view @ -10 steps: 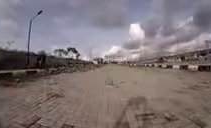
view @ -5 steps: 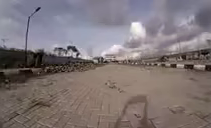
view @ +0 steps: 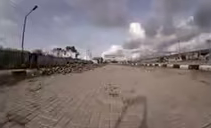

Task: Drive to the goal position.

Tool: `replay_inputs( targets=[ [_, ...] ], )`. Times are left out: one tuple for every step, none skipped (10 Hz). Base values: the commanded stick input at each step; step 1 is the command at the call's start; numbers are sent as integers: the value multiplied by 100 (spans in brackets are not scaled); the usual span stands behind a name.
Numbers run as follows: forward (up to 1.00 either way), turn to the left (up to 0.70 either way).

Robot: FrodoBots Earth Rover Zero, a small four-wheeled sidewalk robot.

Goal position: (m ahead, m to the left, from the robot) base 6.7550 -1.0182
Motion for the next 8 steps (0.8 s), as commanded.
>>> replay_inputs(
  targets=[
    [100,0],
    [100,0],
    [100,0],
    [100,0],
    [100,0],
    [100,0],
    [100,0],
    [100,0]
  ],
)
